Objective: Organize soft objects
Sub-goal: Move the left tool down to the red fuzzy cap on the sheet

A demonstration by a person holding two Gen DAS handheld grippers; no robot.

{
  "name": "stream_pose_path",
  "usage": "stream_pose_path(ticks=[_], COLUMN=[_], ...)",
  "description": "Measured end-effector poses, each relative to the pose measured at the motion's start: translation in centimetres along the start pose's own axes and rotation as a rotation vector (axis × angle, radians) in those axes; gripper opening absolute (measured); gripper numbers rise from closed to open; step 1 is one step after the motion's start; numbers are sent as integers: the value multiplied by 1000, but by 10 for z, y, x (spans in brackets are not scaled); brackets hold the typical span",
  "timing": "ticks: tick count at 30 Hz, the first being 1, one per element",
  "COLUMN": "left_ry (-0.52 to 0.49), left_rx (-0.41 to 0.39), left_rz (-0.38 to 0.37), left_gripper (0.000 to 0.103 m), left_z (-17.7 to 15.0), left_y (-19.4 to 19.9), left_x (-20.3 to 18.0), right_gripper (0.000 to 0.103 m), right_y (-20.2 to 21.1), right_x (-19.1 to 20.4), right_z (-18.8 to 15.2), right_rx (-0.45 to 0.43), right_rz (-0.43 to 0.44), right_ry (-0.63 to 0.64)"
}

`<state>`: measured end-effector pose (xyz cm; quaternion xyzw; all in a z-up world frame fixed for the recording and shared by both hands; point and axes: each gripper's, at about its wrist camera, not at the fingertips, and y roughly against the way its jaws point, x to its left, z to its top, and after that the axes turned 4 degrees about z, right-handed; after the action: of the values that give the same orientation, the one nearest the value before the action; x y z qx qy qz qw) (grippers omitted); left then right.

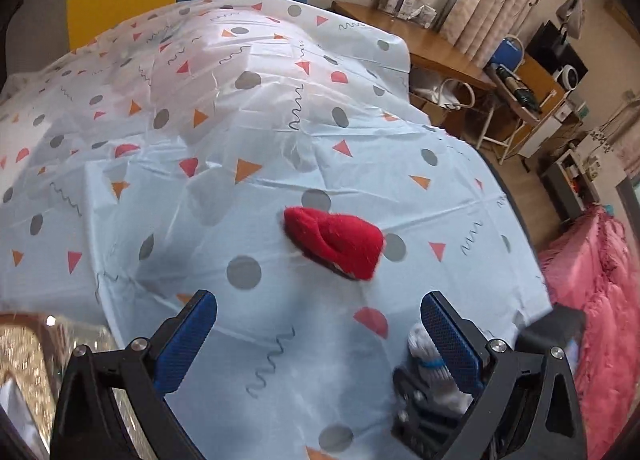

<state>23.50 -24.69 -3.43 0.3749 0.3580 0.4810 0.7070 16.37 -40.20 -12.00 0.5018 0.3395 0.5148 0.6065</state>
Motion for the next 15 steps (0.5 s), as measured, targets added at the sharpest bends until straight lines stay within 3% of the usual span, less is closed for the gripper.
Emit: stream_pose_path(ticks=[2, 12, 15], left_ry=[-15, -96, -111], left_rx=[-10, 99, 91], left_rz=[17, 36, 64], left_gripper=[103, 103, 103], left_z=[8, 24, 29], left_y=[-13, -76, -87], left_x=[-4, -30, -38], right_gripper=[66, 67, 69], right_y=[0, 1, -1], right_x=[5, 6, 9], right_z=[-2, -3, -3], right_rx=[0, 6, 8], right_rz=[-3, -13, -16], right_ry=[2, 14, 21])
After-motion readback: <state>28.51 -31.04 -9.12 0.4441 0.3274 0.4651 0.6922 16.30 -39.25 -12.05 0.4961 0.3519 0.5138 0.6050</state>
